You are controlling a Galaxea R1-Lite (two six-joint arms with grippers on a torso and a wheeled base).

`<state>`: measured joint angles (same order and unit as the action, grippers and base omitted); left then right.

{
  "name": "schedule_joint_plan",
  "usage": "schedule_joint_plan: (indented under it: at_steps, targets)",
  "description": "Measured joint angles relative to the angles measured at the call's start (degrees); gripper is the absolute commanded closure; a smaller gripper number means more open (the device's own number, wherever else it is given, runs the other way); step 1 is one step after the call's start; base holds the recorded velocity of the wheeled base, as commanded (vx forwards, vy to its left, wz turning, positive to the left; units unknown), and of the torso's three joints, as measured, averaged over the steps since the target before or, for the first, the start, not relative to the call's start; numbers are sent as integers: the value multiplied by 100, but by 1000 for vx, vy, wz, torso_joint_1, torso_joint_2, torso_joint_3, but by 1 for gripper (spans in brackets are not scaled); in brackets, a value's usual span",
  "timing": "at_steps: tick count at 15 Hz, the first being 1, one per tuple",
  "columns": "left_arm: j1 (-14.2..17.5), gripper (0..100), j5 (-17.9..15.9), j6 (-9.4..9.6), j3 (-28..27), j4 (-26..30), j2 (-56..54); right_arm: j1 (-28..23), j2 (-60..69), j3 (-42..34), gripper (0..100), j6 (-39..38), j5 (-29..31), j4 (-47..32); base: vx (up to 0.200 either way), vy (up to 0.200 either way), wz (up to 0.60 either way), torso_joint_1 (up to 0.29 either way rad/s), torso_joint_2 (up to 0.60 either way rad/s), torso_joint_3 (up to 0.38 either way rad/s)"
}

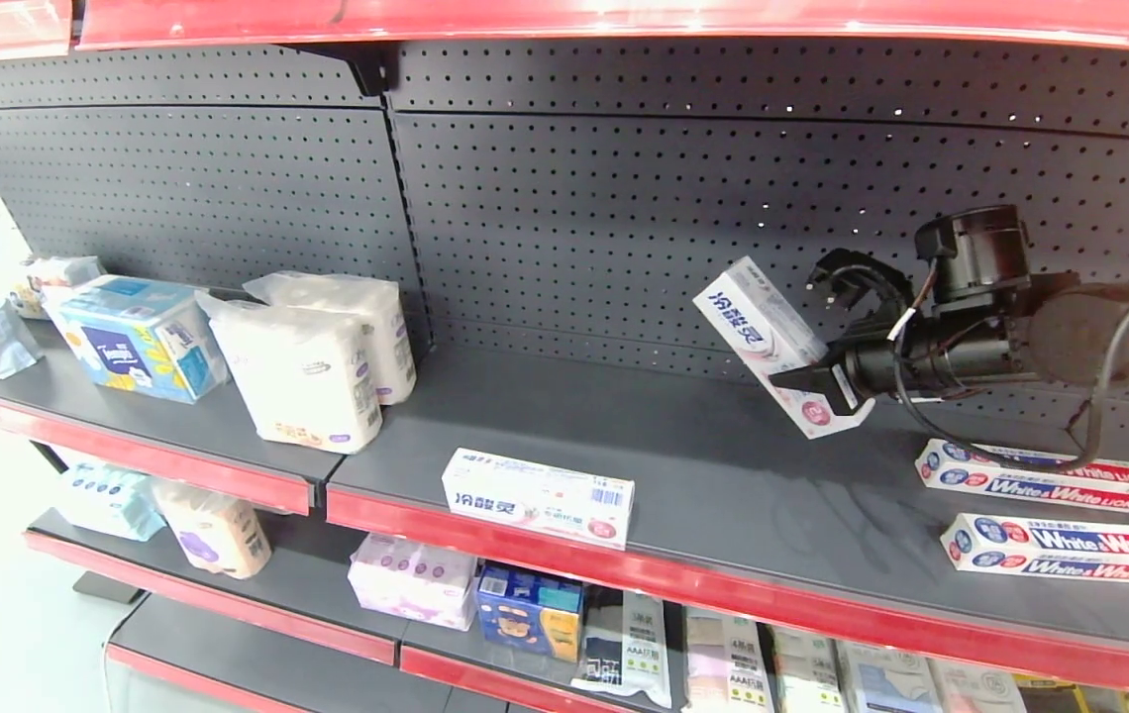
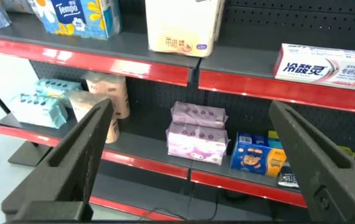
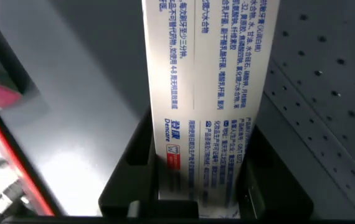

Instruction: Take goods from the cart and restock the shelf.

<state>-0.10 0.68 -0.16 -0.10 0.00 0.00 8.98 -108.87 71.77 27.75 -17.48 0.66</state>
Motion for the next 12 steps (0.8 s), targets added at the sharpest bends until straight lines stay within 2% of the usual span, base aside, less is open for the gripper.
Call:
schedule_joint_plan:
  at_steps: [6, 12]
  targets:
    - [0, 0, -2, 0, 0, 0, 0, 35, -606, 276, 100, 455, 0, 5, 0, 0, 0, 0, 0, 0]
    - [0, 0, -2, 0, 0, 0, 0, 254, -789, 306, 100, 720, -301, 5, 0, 0, 0, 0, 0, 0]
